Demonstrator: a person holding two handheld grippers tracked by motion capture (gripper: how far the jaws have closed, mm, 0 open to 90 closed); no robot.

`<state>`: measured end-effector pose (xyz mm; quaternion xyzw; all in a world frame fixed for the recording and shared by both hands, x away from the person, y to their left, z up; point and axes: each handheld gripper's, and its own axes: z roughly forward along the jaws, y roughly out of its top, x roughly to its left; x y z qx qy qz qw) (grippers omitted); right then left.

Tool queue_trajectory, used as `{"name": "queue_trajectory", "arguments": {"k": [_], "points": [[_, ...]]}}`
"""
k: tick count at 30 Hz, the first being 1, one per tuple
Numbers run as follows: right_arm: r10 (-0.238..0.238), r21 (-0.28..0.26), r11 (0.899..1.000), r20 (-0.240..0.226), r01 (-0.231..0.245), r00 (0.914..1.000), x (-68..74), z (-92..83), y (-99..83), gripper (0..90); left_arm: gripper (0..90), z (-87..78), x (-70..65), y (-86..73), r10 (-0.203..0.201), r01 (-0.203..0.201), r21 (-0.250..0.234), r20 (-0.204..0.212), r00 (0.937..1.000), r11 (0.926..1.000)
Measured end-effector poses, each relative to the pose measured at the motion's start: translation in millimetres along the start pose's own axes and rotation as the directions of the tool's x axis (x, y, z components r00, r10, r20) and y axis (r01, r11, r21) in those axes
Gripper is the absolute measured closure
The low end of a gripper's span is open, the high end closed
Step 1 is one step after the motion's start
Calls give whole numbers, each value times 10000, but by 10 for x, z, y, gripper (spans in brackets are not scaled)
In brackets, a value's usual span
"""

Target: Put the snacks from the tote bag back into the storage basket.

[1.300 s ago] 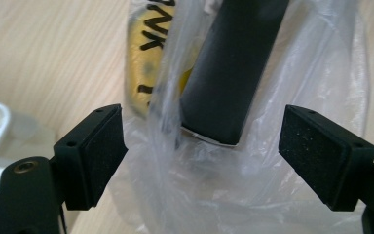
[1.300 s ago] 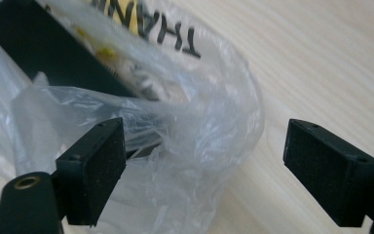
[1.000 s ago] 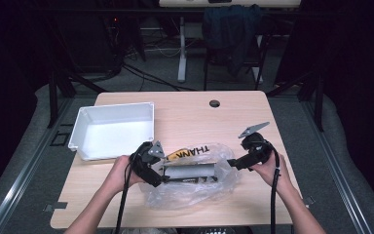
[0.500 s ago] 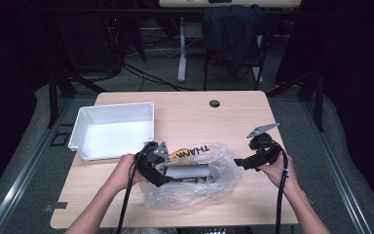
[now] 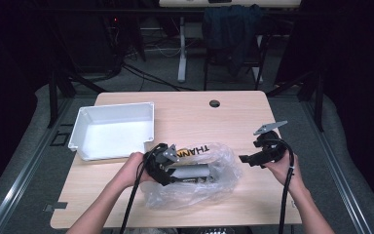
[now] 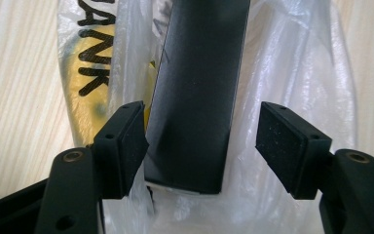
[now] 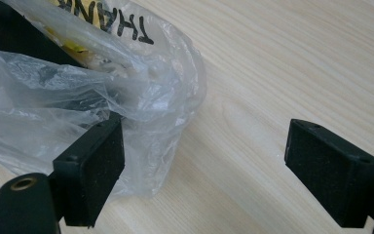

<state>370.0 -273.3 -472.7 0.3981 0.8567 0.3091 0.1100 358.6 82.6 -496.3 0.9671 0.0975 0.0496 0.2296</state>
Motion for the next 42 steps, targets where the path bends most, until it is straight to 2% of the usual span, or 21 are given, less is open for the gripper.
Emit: {"name": "queue_trajectory", "arguments": {"k": [5,7,12,13,15,18,23,24,30,36,42], "points": [[-5,57,10000,19,5,10000,-21,14,-3,141,356,81,54,23,4,-6,50,342,9994,10000],[2,39,10000,-21,-2,10000,-19,22,-7,140,356,106,69,29,112,-122,257,383,9992,9996],[-20,144,9999,-97,21,10000,-17,46,-17,140,367,124,91,12,-1,-6,140,455,9990,9999],[-48,181,9998,2,48,10000,-17,52,-17,140,369,132,95,9,28,-36,171,464,9989,9998],[-45,167,9998,-20,46,10000,-15,58,-18,140,372,156,108,6,93,-114,455,466,9989,9989],[-44,203,9998,-72,45,10000,-13,64,-14,141,382,206,127,-4,-24,-7,546,583,9983,9985],[-44,300,9995,-54,46,10000,-24,69,-16,141,393,221,117,18,131,-170,753,520,9986,9970],[-64,302,9995,-67,66,10000,-31,74,-18,141,395,224,109,23,278,-330,890,589,9979,9955],[-93,467,9989,-123,99,9999,-12,90,-20,141,394,288,101,46,366,-436,1227,593,9976,9915],[-75,487,9988,-121,81,9999,5,113,-16,141,401,336,107,51,297,-386,1382,661,9974,9897],[-171,545,9984,-158,179,9997,21,130,-19,141,423,350,77,54,529,-599,1397,538,9972,9884]]}}
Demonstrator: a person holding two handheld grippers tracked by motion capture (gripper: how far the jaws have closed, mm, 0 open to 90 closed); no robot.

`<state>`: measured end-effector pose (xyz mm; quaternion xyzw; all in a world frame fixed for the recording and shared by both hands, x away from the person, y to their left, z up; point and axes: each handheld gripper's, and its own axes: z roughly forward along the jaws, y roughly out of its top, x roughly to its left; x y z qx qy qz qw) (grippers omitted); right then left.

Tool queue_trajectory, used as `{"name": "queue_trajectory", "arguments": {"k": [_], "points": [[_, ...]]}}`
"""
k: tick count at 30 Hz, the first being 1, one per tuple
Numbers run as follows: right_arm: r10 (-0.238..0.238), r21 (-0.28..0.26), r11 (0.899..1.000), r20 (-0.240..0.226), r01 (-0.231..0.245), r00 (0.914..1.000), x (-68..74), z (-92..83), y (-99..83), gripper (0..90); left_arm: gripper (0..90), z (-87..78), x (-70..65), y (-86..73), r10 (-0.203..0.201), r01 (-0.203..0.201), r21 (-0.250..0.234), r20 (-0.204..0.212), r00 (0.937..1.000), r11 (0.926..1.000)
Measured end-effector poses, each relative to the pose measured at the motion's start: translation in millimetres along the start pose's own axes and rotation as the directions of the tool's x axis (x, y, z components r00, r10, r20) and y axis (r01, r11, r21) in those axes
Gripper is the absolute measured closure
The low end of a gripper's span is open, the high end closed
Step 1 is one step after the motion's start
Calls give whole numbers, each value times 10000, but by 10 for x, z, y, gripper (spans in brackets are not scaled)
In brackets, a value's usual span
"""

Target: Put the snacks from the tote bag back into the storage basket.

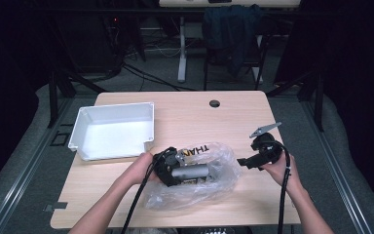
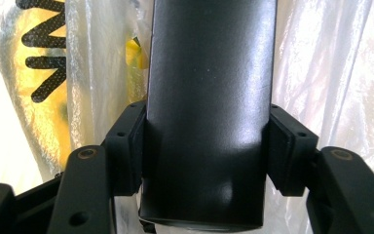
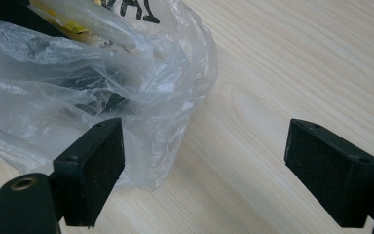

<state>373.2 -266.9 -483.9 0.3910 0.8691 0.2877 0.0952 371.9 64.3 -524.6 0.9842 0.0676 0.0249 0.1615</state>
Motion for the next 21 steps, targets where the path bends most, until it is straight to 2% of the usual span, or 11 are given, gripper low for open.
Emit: {"name": "queue_trajectory", "arguments": {"k": [6,10,15,17,19,21], "points": [[3,-27,10000,-4,-3,10000,-4,3,-1,141,435,-11,0,-9,-110,110,-52,72,9999,9999],[-48,-62,10000,-120,48,9999,16,-17,14,141,436,-56,-4,-8,-59,59,-57,-84,9999,10000],[-251,-675,9975,-735,202,9970,100,-89,57,141,436,-120,-8,-11,-170,167,-119,-271,9995,9998],[-601,-786,9956,-1071,518,9924,158,-140,83,139,436,-123,0,-20,-213,210,-114,-281,9994,9997],[-1110,-983,9905,-1642,957,9802,248,-178,115,139,435,-122,6,-27,-255,252,-110,-284,9993,9996],[-1402,-941,9877,-1807,1248,9735,322,-166,132,145,436,-125,10,-28,-254,252,-91,-319,9992,9996]]}}
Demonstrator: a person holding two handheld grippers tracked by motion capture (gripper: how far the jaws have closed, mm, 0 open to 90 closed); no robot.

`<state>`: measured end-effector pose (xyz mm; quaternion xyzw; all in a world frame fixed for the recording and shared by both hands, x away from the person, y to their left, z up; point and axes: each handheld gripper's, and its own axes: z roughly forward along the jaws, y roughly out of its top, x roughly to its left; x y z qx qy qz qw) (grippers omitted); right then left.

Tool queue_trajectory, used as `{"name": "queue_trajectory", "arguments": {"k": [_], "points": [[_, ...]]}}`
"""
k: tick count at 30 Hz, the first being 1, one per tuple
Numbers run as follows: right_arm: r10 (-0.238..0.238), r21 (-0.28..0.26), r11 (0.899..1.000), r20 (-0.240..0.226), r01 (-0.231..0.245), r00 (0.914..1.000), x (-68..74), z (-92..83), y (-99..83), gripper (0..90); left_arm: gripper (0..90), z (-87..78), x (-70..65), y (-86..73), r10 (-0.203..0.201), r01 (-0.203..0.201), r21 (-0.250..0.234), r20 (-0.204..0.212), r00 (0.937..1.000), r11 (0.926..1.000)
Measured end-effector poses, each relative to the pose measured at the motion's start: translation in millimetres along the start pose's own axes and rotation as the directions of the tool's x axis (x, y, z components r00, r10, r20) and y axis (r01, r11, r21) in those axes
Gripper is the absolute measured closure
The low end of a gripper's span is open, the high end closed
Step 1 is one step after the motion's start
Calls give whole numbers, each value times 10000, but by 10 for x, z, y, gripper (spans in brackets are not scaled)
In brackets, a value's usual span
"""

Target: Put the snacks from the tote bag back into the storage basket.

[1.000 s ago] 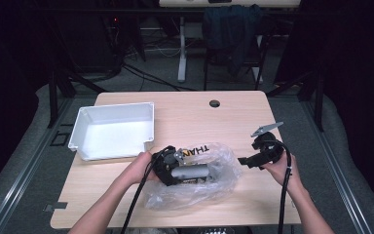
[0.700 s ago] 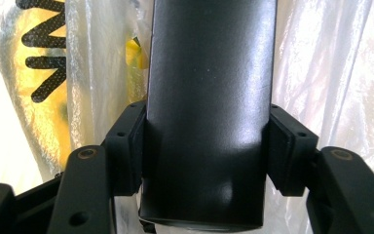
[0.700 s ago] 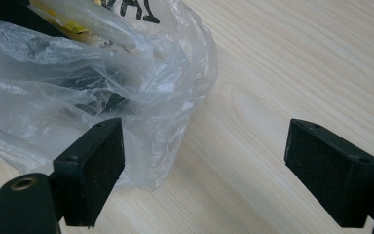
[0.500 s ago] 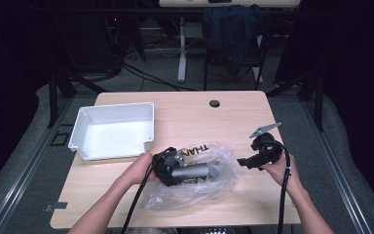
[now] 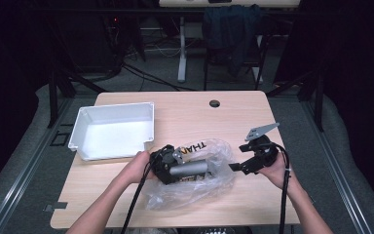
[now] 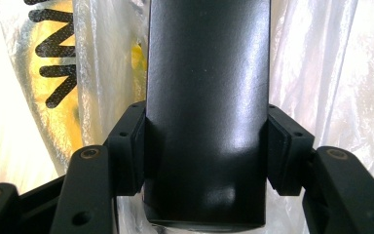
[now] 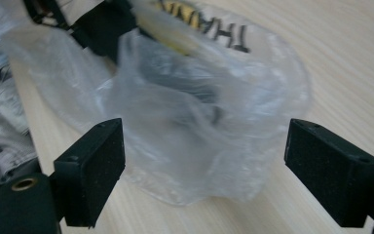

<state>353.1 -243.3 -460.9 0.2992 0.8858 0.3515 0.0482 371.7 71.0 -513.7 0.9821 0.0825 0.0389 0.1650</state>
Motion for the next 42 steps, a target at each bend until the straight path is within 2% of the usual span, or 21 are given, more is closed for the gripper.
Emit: {"name": "queue_trajectory", "arguments": {"k": [1,2,3,4,5,6,9,12,13,14,16,22,28,38,42], "points": [[-167,98,9998,-92,167,9998,46,36,14,164,436,-4,0,-1,12,-12,-25,7,10000,10000],[-320,248,9992,-138,324,9994,84,84,28,260,436,-14,2,-1,34,-34,-46,38,10000,10000],[-406,504,9979,-1,406,9992,132,153,41,469,436,-22,0,-2,32,-32,-38,11,10000,10000],[-467,682,9966,117,458,9988,150,194,46,598,436,-30,0,-4,66,-66,-104,-18,10000,9999],[-400,881,9954,342,368,9986,164,251,48,660,436,-44,0,-9,16,-16,-149,-5,10000,9999],[-339,1044,9941,374,299,9987,149,309,43,759,436,-59,4,-14,44,-44,-192,-22,10000,9998],[85,1221,9924,709,-171,9974,85,386,10,866,436,-101,12,-33,55,-55,-284,9,10000,9996],[535,1455,9871,976,-675,9938,21,438,-42,895,436,-147,16,-49,-32,35,-454,68,10000,9990],[528,1615,9844,1055,-695,9930,2,449,-56,899,436,-168,22,-50,53,-52,-474,23,10000,9989],[596,1688,9825,1128,-782,9918,-12,461,-70,900,436,-187,15,-55,-104,107,-614,52,9999,9981],[687,1841,9786,1281,-918,9894,-36,480,-90,900,436,-241,26,-58,-95,98,-737,50,9999,9972],[673,2103,9730,1351,-950,9885,-55,502,-106,895,436,-373,58,-79,-211,211,-1075,15,9998,9940],[625,2128,9729,1344,-904,9889,-61,496,-106,875,435,-514,97,-98,-434,424,-1461,-37,9991,9884],[587,1599,9839,1312,-795,9896,-13,432,-61,870,435,-626,156,10,-291,261,-1590,-168,9994,9869],[458,1633,9841,1427,-692,9887,-11,411,-61,900,435,-707,185,51,-214,165,-1591,-290,9993,9871]]}}
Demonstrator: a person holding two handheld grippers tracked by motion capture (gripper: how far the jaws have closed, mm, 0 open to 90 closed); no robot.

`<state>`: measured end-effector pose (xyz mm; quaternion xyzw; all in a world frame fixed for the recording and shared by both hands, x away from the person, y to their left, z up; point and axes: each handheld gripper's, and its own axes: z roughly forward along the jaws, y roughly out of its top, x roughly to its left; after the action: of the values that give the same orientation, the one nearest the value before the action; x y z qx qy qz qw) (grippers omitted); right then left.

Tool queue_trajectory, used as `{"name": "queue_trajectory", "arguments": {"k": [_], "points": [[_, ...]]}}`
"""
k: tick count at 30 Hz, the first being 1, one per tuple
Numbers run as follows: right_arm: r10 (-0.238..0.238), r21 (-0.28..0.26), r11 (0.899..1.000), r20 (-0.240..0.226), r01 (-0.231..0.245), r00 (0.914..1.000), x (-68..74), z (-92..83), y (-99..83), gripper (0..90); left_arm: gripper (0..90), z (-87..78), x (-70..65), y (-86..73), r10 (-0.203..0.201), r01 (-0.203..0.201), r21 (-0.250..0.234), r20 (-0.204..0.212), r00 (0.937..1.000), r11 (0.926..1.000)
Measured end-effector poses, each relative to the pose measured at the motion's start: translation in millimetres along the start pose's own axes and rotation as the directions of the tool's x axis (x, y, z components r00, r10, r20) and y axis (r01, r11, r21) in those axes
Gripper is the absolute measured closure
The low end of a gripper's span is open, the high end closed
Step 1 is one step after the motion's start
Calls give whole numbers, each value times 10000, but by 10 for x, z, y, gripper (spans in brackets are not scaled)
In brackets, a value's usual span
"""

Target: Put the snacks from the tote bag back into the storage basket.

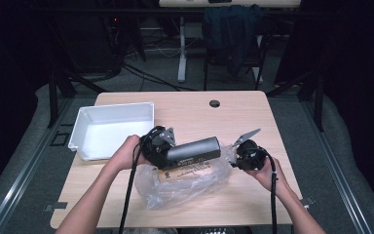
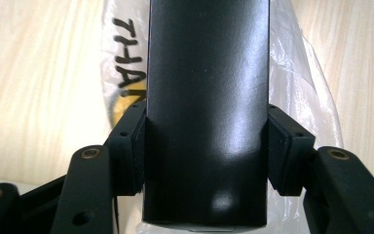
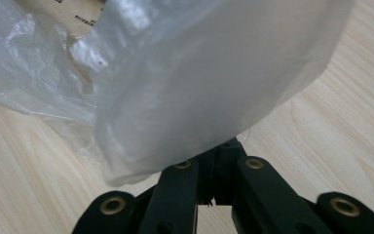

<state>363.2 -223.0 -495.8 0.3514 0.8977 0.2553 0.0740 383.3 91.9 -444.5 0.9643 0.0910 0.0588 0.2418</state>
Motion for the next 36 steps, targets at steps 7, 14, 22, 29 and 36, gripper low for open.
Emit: {"name": "queue_trajectory", "arguments": {"k": [7,14,22,29,36], "points": [[261,-17,9997,163,-260,9995,-56,-59,-53,900,435,-101,85,-67,-116,117,46,-102,9999,9999],[420,-17,9991,212,-420,9989,-89,-73,-93,900,435,-236,162,-195,-203,208,179,-247,9995,9996],[603,-141,9981,-56,-603,9982,-133,-107,-119,543,436,-396,258,-358,-420,425,112,-432,9982,9990],[592,-432,9971,-740,-625,9955,-140,-229,-159,128,436,-534,318,-487,-549,555,79,-649,9964,9984],[978,-429,9940,-666,-1008,9930,-209,-304,-254,74,435,-633,356,-574,-500,510,111,-766,9958,9986]]}}
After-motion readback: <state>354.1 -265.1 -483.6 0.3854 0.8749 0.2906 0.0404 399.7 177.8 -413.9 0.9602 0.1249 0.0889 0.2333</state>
